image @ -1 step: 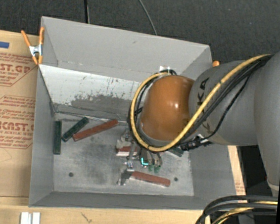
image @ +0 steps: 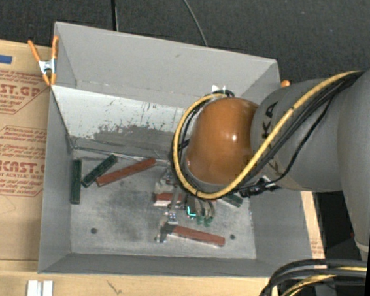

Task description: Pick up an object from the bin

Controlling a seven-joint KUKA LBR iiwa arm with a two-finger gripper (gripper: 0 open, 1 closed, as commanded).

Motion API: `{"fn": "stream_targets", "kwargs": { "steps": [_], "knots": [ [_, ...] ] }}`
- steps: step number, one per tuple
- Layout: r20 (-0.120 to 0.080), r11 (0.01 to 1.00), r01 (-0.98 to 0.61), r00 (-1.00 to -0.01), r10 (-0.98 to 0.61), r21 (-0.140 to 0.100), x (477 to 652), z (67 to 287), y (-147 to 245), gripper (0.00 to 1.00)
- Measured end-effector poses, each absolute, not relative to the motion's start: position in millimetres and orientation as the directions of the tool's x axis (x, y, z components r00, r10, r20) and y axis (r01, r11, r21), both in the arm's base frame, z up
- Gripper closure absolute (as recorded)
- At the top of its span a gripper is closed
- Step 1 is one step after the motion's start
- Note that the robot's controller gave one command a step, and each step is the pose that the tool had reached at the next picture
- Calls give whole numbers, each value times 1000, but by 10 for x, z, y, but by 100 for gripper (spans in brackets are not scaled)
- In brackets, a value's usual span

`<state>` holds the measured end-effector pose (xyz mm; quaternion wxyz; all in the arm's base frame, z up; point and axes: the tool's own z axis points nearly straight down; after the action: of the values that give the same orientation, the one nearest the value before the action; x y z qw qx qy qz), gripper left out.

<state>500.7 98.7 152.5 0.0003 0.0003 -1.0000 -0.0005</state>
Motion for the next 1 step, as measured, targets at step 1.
{"fn": "stream_targets", "kwargs": {
  "steps": [1],
  "knots": [
    [-27, 1000, -14, -1000, -14, 7, 5315, 811, 405, 100]
  ]
}}
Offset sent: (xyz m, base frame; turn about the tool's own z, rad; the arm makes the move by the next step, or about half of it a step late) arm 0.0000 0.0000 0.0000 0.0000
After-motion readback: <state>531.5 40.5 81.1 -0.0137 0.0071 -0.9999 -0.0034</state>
